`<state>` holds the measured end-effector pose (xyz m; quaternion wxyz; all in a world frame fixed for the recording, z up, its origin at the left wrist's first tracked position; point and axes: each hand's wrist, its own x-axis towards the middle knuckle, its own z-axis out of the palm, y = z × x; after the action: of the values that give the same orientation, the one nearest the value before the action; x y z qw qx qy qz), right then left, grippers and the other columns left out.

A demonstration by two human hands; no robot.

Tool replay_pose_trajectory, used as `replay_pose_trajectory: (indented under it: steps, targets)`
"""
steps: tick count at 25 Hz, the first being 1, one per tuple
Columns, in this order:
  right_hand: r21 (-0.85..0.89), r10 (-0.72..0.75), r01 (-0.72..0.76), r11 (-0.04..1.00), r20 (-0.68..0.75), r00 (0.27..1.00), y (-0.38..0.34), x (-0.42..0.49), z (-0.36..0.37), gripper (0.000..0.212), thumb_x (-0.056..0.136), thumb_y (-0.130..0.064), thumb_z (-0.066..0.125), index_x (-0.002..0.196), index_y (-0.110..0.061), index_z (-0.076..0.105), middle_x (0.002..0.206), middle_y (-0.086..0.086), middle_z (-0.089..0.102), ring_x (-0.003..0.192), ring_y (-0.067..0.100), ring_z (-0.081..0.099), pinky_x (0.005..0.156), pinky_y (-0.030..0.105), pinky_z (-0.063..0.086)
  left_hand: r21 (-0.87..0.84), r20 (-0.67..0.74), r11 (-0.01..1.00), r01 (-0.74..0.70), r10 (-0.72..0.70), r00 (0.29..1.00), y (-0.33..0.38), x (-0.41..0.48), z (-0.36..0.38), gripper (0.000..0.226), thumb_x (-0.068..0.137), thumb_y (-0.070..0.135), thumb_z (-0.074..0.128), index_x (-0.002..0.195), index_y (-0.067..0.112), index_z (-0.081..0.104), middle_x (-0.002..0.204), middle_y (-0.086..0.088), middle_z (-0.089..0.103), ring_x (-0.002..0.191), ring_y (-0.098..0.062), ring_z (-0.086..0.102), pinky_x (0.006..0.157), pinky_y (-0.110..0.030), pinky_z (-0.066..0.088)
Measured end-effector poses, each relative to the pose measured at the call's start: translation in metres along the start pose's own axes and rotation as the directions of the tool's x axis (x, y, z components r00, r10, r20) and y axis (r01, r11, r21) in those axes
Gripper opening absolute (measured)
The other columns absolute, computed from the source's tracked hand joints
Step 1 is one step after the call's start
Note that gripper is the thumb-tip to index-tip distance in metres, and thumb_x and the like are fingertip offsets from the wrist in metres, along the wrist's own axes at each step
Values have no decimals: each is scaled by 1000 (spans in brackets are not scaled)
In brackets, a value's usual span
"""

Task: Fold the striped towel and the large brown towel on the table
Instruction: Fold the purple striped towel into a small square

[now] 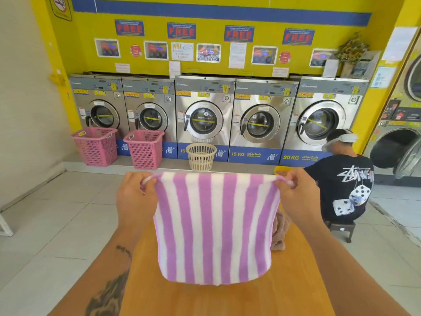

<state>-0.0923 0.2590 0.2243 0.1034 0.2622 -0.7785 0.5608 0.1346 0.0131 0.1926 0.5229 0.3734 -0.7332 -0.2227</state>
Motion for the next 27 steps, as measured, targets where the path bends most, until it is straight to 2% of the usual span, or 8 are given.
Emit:
replay_pose_trajectory:
  steps: [2, 6, 9, 12, 18, 21, 23, 27]
  targets:
    - [15, -19, 19, 1000, 12, 1000, -6, 9, -4, 14, 90, -9, 64, 83, -4, 53, 74, 7, 60, 63, 20, 47, 54, 32, 38, -44, 2, 999, -25, 25, 1000, 5, 9, -4, 10, 91, 10, 64, 82, 13, 62, 83, -4, 61, 72, -20, 51, 67, -31, 38]
    - [-125, 67, -33, 992, 281, 957, 19, 2, -3, 16, 86, -1, 64, 94, -15, 68, 87, 4, 69, 76, 20, 61, 56, 21, 44, -54, 141, 992, 110, -102, 985, -11, -17, -6, 17, 87, 8, 69, 76, 17, 60, 63, 5, 53, 59, -10, 47, 54, -27, 36]
    - [-282, 86, 39, 959, 417, 905, 46, -22, 1, 22, 84, 4, 62, 78, -13, 74, 74, 0, 69, 68, 13, 57, 52, 14, 40, 46, 354, 986, 163, -169, 920, -44, -54, 0, 23, 87, 6, 64, 80, 27, 61, 72, 11, 60, 69, -13, 57, 60, -28, 44]
    - [-362, 135, 35, 932, 432, 892, 53, -22, 7, 27, 85, 0, 60, 74, -22, 71, 76, -2, 68, 70, 12, 57, 55, 21, 40, 198, 500, 973, 116, -202, 842, -64, -66, 7, 18, 93, 12, 58, 90, 26, 69, 82, 8, 61, 75, -16, 60, 65, -28, 49]
    - [-308, 100, 8, 951, 335, 937, 30, 32, 17, 19, 90, -6, 58, 82, -16, 72, 89, 9, 69, 68, 12, 53, 59, 26, 42, 254, 458, 967, 10, -129, 879, -36, 1, 25, 15, 91, 14, 57, 80, 21, 65, 76, -1, 63, 75, -27, 60, 59, -27, 39]
    - [-237, 60, -1, 971, 238, 970, 12, 51, 10, 15, 90, -7, 59, 89, -8, 74, 88, 11, 68, 70, 20, 53, 66, 33, 47, 155, 379, 987, 46, -103, 920, -7, 27, 30, 16, 92, 14, 57, 85, 24, 66, 75, 1, 63, 68, -21, 60, 54, -25, 38]
    - [-148, 45, -18, 989, 184, 982, 3, 55, -3, 11, 88, -9, 62, 87, -11, 73, 82, 7, 70, 66, 15, 56, 60, 30, 47, 57, 284, 997, 55, -69, 956, 11, 27, 26, 16, 92, 13, 57, 84, 23, 67, 71, 5, 60, 63, -15, 55, 53, -25, 37]
    - [-23, 56, -51, 998, 286, 956, 19, 17, -30, 8, 85, -1, 66, 83, -7, 71, 76, 5, 68, 65, 10, 56, 59, 26, 43, -56, 310, 997, 50, -30, 950, 1, -21, -2, 26, 89, -1, 52, 77, 17, 66, 62, 11, 57, 56, -4, 49, 49, -14, 32]
